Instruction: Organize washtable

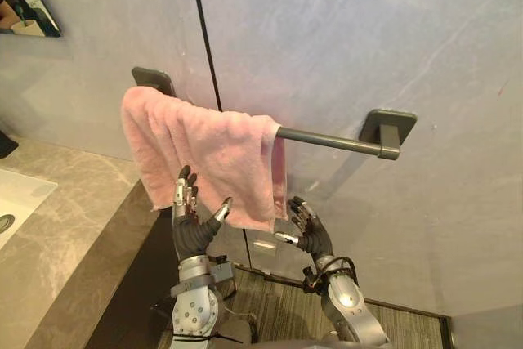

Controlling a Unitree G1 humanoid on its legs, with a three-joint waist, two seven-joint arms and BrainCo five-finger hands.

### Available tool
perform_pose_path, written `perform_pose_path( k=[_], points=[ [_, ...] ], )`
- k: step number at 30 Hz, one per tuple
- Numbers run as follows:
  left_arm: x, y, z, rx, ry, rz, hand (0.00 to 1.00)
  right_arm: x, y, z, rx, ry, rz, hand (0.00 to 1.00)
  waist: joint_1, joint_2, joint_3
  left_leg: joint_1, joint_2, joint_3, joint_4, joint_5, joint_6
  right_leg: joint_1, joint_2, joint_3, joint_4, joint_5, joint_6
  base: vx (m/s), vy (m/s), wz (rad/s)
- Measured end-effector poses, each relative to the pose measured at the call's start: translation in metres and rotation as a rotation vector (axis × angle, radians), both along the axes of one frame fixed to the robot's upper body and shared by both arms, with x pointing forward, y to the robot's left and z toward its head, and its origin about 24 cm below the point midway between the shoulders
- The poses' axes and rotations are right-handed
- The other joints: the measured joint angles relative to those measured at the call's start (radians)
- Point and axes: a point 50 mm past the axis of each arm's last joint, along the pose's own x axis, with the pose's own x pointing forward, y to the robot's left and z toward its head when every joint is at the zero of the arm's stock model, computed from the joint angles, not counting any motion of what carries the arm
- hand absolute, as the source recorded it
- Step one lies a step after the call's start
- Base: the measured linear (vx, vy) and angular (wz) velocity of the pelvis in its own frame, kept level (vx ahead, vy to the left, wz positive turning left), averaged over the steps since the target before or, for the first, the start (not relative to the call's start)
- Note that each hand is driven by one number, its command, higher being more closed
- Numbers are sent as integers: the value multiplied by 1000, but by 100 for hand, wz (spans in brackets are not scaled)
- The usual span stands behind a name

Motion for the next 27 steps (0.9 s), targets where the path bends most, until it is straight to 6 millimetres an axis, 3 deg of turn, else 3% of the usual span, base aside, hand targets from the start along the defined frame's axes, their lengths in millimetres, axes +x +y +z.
perform_pose_path(
  k=[2,3,4,5,7,11,14,17,18,19,21,22,27],
  points=[
    [0,0,-3,-18,13,-15,0,4,-1,-3,-14,7,2,0,-7,2,-3,-35,47,20,100,-3,16,-4,-10,-6,1,5,4,-2,58,7],
    [0,0,-4,-48,15,-20,0,6,-1,-7,-24,22,3,0,-7,14,-10,-50,101,-3,172,-6,19,1,-17,-3,4,11,15,7,109,-5],
    [0,0,-4,-61,17,-24,0,5,-1,-8,-26,28,3,0,-5,14,-11,-44,135,-25,177,5,5,3,-19,1,3,17,24,14,220,-16],
    [-1,1,-6,-82,24,-27,0,5,-1,-10,-31,36,7,0,-1,42,-27,-22,130,-75,147,12,-53,-2,-22,24,-3,31,47,8,247,-19],
    [-2,2,-6,-86,25,-31,0,6,4,-12,-35,42,30,0,-6,38,-30,-11,97,-77,110,16,-59,1,-38,38,-46,59,60,-23,272,-8],
    [-4,2,-7,-115,19,-89,0,9,11,-11,-28,38,63,0,-22,38,-29,-5,48,-79,39,17,-56,-1,-71,34,-121,143,71,-118,238,5],
    [-5,3,-6,-131,13,-122,0,15,24,-5,-23,13,108,0,-17,50,-22,-18,51,-5,45,1,-44,-26,-66,109,-185,207,77,-225,165,-65],
    [0,3,1,-127,-33,-154,0,25,33,5,-37,-37,143,0,-26,67,-22,-73,69,54,29,15,-10,-66,-34,142,-276,194,60,-222,104,-59],
    [4,1,5,-155,-61,-163,0,30,34,8,-53,-52,152,0,-24,90,-13,-76,98,81,1,37,5,-86,-18,136,-247,189,40,-117,50,-42],
    [7,1,7,-176,-78,-170,0,33,35,8,-60,-55,156,0,-23,93,-2,-64,108,93,-15,42,3,-87,-15,132,-181,187,42,-102,53,-40],
    [8,4,9,-194,-91,-186,0,32,39,8,-64,-54,171,0,-13,72,-8,-43,90,104,-36,53,-14,10,-6,110,-205,179,50,-35,2,-25],
    [7,3,11,-202,-96,-189,0,34,39,10,-74,-64,175,0,3,59,-19,-41,98,109,-36,55,-18,50,9,106,-292,193,77,-3,-59,-23],
    [-1,5,15,-250,-111,-178,0,32,43,9,-86,-58,199,0,3,62,-23,-30,132,113,-66,89,-54,74,57,108,-368,235,69,40,-84,-11]
  ],
)
